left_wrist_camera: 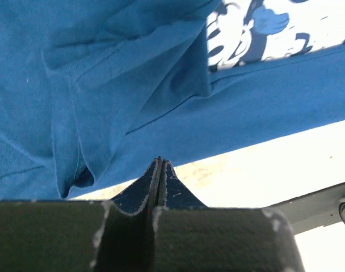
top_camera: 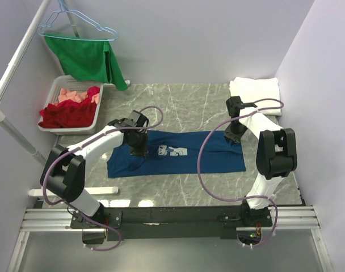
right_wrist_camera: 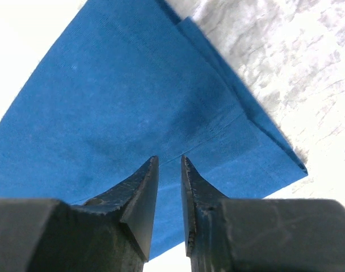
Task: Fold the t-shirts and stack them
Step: Fold the tshirt
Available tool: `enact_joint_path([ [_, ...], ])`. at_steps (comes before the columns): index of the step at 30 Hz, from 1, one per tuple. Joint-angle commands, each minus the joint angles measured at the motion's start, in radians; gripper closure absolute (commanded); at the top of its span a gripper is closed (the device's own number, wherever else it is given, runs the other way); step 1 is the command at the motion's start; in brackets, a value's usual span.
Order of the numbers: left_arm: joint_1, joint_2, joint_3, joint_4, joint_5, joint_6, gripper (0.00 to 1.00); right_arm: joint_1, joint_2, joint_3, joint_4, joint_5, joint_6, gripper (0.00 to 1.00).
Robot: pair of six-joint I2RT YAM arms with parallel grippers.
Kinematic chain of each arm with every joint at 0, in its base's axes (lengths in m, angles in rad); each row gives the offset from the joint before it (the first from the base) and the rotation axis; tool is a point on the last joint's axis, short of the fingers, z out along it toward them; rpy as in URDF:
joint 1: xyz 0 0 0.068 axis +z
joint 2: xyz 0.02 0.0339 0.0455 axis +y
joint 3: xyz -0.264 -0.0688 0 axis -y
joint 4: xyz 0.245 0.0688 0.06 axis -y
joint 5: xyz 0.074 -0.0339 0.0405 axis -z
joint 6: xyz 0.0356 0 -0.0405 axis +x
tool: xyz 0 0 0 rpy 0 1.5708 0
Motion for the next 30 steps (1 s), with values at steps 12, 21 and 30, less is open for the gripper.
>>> enact_joint_path([
  [12,0.186,0.011,0.077,0.039,-0.024,-0.098,0.88,0.375,-0.003,0.200,0.112,0.025,-0.211,0.61],
  [21,0.316,0.166,0.157,0.058,0.044,-0.103,0.74,0.525,0.099,0.357,0.145,-0.047,-0.401,0.53],
  [30,0.384,0.286,0.254,0.055,0.074,-0.112,0.73,0.668,0.312,0.664,0.069,-0.070,-0.506,0.50],
])
